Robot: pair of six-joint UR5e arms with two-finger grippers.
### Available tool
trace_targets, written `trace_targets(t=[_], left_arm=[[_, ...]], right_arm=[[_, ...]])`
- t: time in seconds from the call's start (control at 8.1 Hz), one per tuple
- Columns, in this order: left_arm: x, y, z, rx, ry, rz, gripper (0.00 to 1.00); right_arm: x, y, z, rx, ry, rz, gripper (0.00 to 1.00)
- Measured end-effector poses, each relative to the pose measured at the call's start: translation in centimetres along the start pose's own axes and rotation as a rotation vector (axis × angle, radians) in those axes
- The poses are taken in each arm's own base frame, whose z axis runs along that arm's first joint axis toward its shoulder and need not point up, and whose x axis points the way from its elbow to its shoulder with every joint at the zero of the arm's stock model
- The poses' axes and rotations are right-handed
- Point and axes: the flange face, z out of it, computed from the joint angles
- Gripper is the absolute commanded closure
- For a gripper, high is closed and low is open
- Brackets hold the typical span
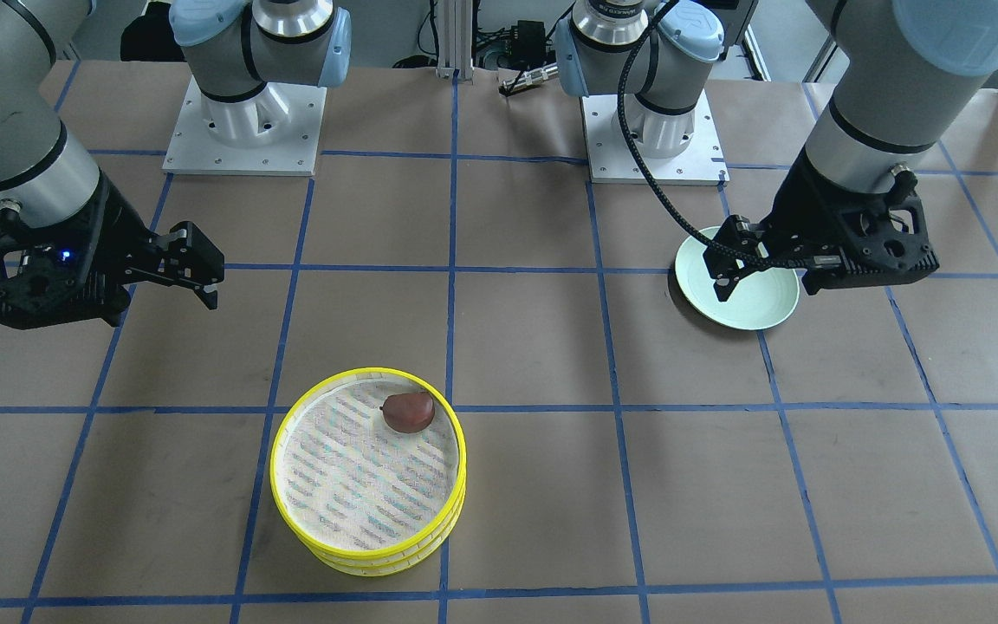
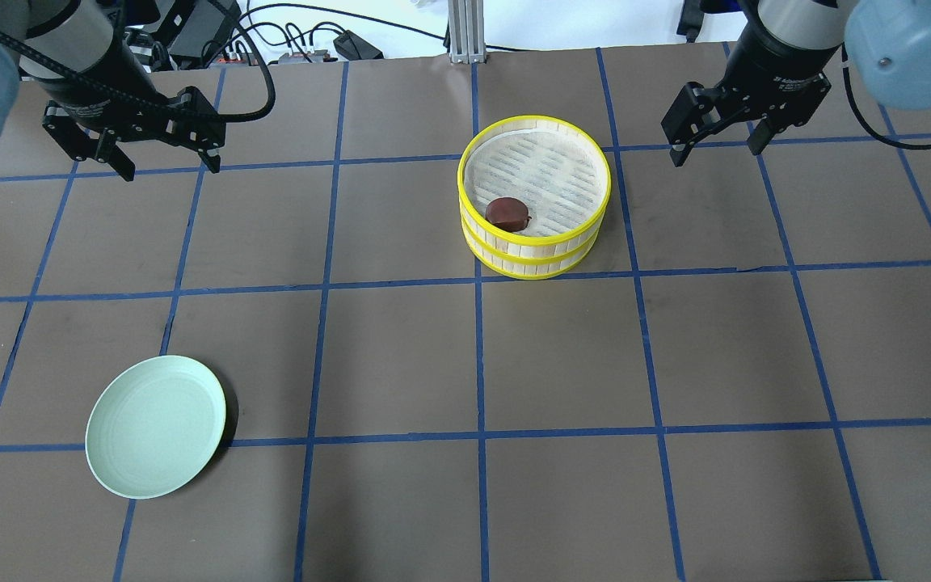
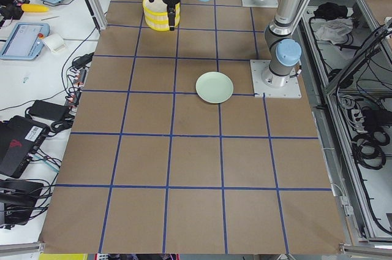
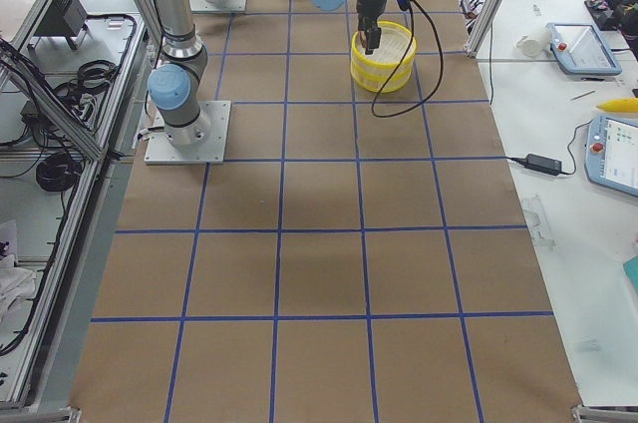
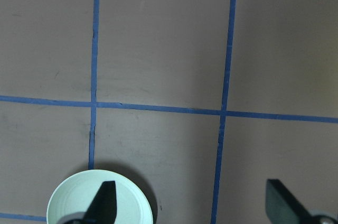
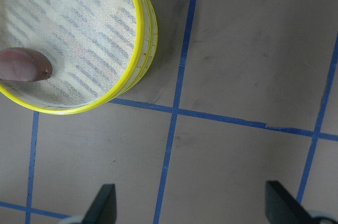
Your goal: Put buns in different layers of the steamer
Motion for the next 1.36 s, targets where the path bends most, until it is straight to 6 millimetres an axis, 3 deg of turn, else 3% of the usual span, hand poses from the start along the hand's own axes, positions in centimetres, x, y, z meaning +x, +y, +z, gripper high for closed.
trace_targets(t=[0.37,1.36], left_arm=[[-0.3,1.6,-0.5,-0.035,0.000,-0.004,0.00],[-0.1,3.2,-0.2,-0.056,0.000,-0.009,0.00]], right_arm=[[0.1,-0.1,-0.3,0.015,0.008,-0.008,0.00],[0.3,-0.4,-0.4,0.034,0.027,-0.016,0.00]])
